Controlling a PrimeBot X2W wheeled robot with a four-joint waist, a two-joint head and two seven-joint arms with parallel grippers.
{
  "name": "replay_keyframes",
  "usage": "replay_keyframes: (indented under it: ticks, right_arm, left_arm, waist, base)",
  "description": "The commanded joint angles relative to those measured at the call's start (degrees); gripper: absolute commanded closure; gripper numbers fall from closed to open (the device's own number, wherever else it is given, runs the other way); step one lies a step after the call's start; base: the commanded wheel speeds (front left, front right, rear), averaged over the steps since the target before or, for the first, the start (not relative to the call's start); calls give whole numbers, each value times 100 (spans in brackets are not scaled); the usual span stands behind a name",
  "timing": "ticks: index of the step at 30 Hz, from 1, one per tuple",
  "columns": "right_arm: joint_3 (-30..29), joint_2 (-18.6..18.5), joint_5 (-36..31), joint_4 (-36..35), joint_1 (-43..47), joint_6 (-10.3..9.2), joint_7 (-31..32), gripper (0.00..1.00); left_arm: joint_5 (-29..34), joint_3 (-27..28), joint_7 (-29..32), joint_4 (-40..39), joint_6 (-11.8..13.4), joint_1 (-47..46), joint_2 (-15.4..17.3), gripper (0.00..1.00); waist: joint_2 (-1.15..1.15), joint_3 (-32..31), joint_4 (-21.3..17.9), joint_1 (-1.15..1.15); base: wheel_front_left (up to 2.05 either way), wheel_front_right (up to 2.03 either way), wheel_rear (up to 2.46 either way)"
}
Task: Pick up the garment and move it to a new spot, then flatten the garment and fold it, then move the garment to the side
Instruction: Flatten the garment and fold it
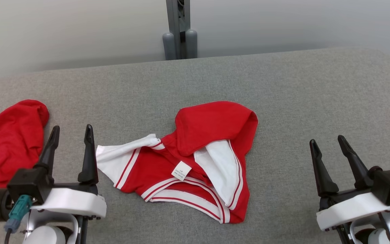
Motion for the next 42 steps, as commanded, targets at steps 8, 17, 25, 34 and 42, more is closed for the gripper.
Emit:
replay_keyframes:
  ticks: [8, 17, 25, 34, 42]
  right_arm:
    - [12, -39, 45, -23, 279, 3, 101, 0]
    - [40, -39, 131, -41, 362, 3, 120, 0]
    - [84, -37, 72, -40, 215, 3, 151, 0]
    - [966, -473, -236, 422, -656, 1, 823, 0]
    - [2058, -1384, -128, 902, -1774, 1, 1436, 0]
  left_arm:
    - [37, -131, 249, -252, 229, 377, 69, 0]
    - [26, -186, 349, -349, 293, 450, 88, 0]
    - [34, -256, 427, -420, 297, 381, 64, 0]
    - [3, -410, 340, -340, 121, 53, -130, 0]
    - [-47, -586, 107, -19, -185, -338, -379, 0]
  waist:
    - [0, -186, 53, 0]
    - [0, -257, 67, 0]
    - [0, -221, 129, 0]
    - [0, 187, 669, 0]
    - [0, 831, 1233, 0]
  base:
    - [0, 0, 0]
    - [0, 0, 0]
    - [0, 0, 0]
    - [0, 0, 0]
    - [0, 0, 0]
